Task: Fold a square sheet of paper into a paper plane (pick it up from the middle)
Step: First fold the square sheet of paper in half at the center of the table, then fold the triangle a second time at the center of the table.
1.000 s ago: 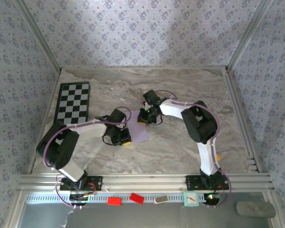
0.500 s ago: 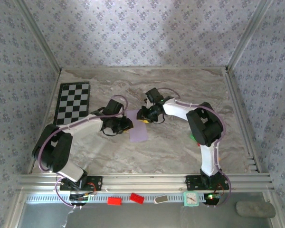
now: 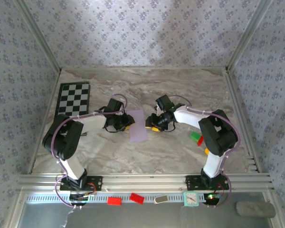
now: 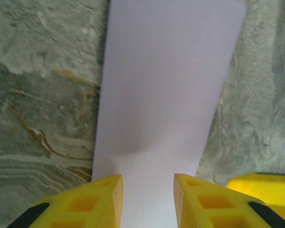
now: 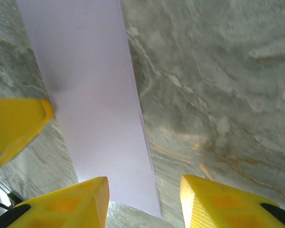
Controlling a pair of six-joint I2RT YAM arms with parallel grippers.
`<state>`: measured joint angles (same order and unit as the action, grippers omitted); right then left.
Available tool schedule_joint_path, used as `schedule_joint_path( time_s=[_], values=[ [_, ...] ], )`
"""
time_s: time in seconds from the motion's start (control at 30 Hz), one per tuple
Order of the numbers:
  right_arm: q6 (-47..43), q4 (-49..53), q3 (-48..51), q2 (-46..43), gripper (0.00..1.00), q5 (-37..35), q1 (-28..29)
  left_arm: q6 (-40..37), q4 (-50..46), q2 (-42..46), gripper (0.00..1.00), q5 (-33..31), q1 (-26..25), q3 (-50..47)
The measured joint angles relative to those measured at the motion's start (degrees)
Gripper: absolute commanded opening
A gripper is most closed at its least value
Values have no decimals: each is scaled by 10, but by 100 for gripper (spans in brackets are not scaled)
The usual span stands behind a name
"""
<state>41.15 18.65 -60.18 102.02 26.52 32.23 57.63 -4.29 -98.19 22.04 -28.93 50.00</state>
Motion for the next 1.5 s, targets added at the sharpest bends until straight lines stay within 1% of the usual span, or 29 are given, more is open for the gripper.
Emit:
schedule_joint_path(
  time_s=[0.17, 0.47, 0.67, 1.27, 1.5],
  values=[
    [0, 1, 12, -11, 48, 9, 9, 13, 5, -9, 34, 0, 11, 0],
    [0, 0, 20, -12, 48, 19, 28, 37, 12, -18, 33, 3, 11, 0],
    [0, 0, 23, -12, 49, 23, 31, 50, 14, -21, 33, 7, 12, 0],
    [0, 0, 23, -2, 49, 45, 38, 55, 14, -21, 33, 7, 12, 0],
    [0, 4, 23, -2, 51, 48, 41, 55, 14, -21, 33, 7, 12, 0]
  ],
)
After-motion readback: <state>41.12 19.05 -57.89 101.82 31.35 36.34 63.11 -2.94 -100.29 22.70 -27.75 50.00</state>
